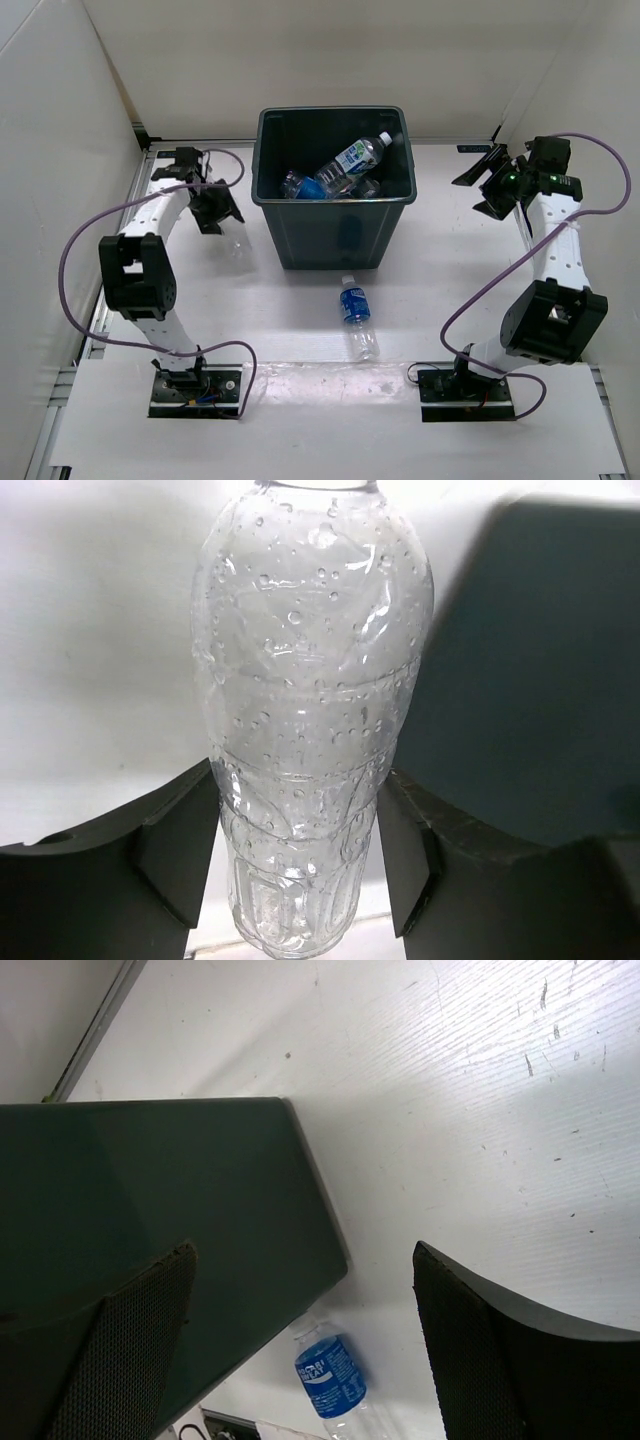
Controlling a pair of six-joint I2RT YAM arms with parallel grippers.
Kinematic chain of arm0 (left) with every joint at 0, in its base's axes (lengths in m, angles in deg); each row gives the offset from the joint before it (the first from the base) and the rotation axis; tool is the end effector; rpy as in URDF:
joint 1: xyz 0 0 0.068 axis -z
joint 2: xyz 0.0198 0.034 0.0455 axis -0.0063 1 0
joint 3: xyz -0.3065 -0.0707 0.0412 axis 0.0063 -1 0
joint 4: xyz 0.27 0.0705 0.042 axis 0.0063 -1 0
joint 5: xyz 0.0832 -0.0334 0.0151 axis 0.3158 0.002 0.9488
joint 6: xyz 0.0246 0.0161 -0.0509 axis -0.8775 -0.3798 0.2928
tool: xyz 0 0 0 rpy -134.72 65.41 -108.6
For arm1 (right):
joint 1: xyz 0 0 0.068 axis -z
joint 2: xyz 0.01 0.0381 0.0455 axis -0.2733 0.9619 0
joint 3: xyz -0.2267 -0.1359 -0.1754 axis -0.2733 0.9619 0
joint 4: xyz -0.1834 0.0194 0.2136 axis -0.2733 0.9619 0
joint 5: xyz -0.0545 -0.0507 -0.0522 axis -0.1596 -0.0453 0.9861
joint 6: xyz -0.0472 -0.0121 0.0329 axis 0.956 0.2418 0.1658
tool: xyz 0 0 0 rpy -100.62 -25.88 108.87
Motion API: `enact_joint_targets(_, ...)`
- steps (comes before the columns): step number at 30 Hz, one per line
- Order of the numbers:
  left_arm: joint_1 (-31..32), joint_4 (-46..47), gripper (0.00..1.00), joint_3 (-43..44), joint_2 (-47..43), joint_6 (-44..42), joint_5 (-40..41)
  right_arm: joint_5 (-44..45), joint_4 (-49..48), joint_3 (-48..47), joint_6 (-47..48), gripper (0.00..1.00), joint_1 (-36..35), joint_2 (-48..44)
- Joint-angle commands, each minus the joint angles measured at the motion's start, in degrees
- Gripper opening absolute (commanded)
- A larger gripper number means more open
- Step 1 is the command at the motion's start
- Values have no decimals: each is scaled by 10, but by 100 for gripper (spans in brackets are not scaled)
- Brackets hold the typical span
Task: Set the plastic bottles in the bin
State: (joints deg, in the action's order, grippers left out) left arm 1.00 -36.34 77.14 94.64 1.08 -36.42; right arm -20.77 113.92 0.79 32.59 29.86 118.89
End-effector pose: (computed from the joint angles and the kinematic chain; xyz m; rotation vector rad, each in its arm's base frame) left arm 0.3915 -0.0150 0.2651 -0.5782 2.8057 -0.4568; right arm 0.3353 -0.0668 0.3857 0.7213 2.2324 0.6080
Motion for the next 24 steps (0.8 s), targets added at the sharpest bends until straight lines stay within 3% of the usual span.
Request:
enact_joint_targets(1, -2, -9, 61, 61, -56, -14, 19, 8, -4, -7, -7, 90, -3, 2)
enact_joint_targets(6, -28, -5, 60, 149, -95, -11, 57, 10, -5, -4, -7, 90, -1, -1)
enact_joint_targets(13, -37, 84, 60, 336, -132, -32, 66, 29, -6, 8, 0, 90, 1, -19)
enact_joint_targets(14, -38, 95, 60, 342, -136, -30, 60, 29, -6, 10, 0, 90, 1, -22)
enact_joint_targets(17, -33, 240, 61, 302, -165, -22, 6, 29, -9, 10, 16, 90, -1, -24)
enact_joint_targets(19, -9, 278, 61, 294, -178, -26, -8, 27, -24, 16, 30, 90, -4, -27)
enact_joint_targets(24, 108, 271, 62, 357, -148, -83, -23, 66, -22, 54, 79, 90, -3, -64)
